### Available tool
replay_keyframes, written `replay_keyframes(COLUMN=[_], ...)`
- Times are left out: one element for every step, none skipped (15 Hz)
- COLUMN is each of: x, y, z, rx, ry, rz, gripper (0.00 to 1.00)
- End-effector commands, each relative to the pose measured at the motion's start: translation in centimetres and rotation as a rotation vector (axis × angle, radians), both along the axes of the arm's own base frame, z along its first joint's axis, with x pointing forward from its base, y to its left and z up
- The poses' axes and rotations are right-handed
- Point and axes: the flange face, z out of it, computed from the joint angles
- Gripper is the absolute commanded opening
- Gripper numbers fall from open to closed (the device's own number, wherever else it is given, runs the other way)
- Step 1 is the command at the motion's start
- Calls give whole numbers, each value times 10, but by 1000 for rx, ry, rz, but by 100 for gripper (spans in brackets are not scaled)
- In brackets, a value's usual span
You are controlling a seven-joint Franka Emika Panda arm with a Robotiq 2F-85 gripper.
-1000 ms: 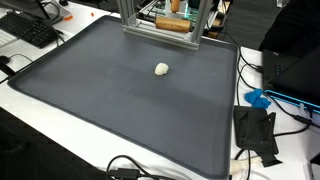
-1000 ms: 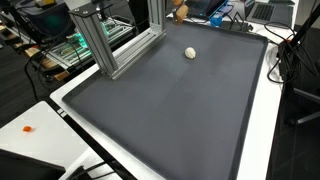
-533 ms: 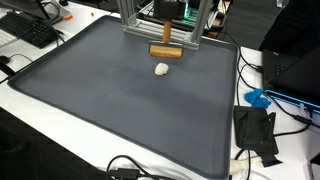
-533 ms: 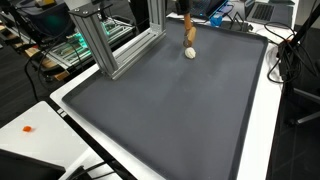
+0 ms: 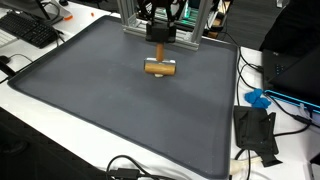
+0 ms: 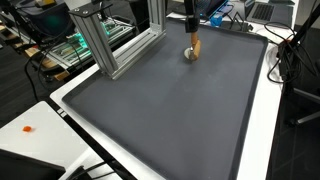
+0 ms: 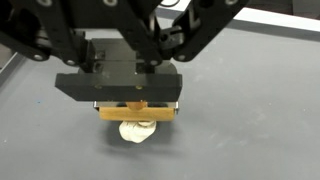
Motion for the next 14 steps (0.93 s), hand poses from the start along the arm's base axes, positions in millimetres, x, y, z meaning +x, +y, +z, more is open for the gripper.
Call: replay_keyframes(x=[9, 9, 10, 10, 10, 9, 7, 5, 4, 2, 2, 1, 2, 2], y=[-9, -9, -8, -7, -7, -6, -6, -6, -6, -6, -6, -6, -5, -6], z=[-14, -14, -12, -9, -7, -4, -2, -1, -2, -3, -3, -1, 3, 10], rx=[-64, -71, -73, -83, -83, -86, -88, -90, -89, -82, -72, -60, -43, -26], ry=[80, 95, 107, 117, 128, 136, 151, 165, 176, 180, 168, 159, 136, 111], rz=[10, 12, 15, 11, 14, 13, 12, 15, 15, 14, 11, 14, 8, 1], gripper=[22, 22, 22, 22, 22, 22, 22, 22, 22, 22, 22, 22, 22, 22])
